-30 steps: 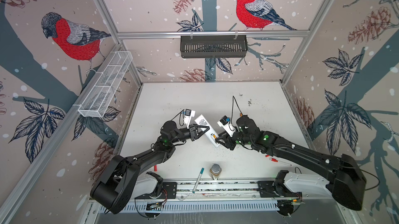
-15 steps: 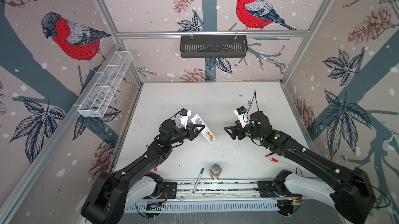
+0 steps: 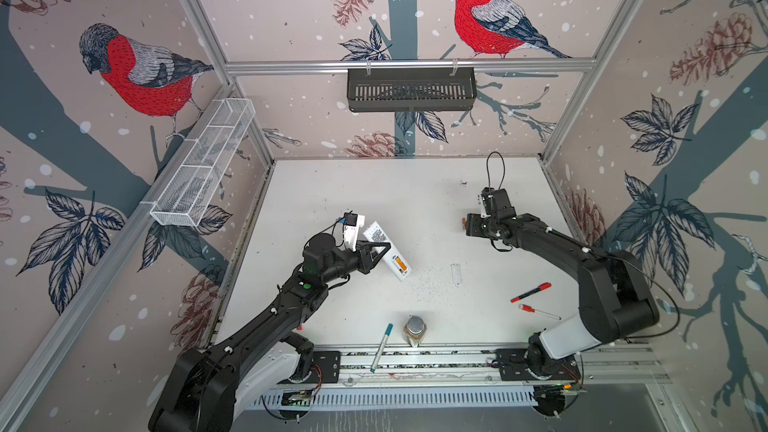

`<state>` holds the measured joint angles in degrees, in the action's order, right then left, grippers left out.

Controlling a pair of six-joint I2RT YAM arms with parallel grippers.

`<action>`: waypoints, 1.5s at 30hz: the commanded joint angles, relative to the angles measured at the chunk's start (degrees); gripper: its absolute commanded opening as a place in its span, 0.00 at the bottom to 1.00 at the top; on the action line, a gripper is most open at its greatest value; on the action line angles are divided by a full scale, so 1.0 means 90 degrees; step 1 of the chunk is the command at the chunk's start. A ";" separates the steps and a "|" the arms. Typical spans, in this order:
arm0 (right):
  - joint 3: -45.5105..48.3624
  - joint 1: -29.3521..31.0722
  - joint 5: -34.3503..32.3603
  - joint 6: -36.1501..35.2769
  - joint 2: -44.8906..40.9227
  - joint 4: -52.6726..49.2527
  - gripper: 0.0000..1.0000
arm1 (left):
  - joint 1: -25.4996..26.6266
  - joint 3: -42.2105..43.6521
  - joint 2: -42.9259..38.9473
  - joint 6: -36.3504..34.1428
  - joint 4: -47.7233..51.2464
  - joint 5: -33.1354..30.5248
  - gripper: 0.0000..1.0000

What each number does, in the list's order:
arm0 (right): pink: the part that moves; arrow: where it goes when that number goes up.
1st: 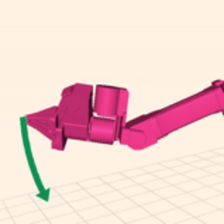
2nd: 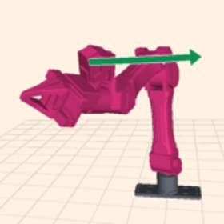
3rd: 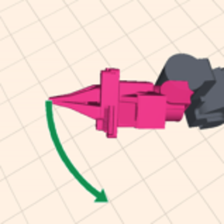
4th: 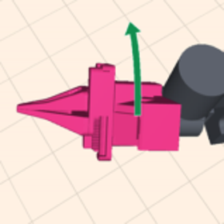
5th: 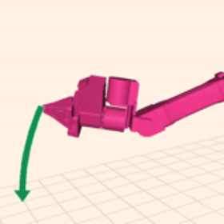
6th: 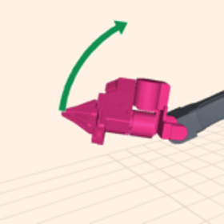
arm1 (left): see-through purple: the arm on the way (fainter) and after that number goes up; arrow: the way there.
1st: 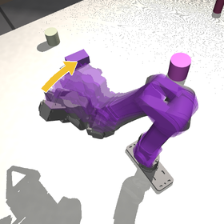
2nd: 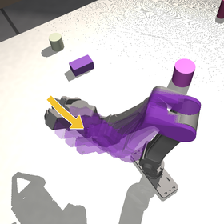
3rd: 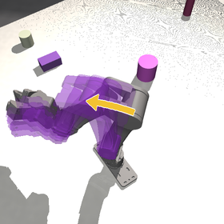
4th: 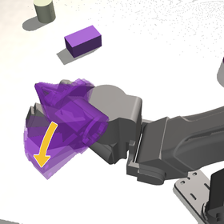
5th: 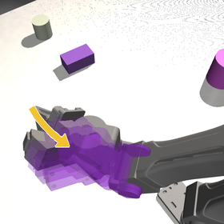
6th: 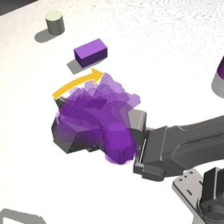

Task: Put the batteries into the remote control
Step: 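Withdraw the right gripper toward the second orange battery, then grasp the second orange battery with the right gripper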

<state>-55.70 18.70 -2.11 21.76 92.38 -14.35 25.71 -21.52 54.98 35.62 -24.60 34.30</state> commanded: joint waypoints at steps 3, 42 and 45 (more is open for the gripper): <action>-0.0661 -0.0066 -0.0038 -0.0272 0.0846 -0.0206 0.63 | -0.0010 0.0167 -0.0194 0.0046 -0.0141 -0.0018 0.00; -0.2174 0.0228 -0.0228 -0.0506 0.2401 -0.0814 0.18 | -0.0015 0.0480 -0.0660 0.0174 -0.0175 -0.0079 0.00; -0.2103 0.0316 -0.0222 -0.0563 0.2283 -0.0729 0.17 | -0.0015 0.0462 -0.0660 0.0191 -0.0159 -0.0066 0.00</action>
<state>-74.96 20.95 -4.12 17.76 114.10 -20.91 25.67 -17.30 49.21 37.26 -23.79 33.04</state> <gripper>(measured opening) 0.167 0.206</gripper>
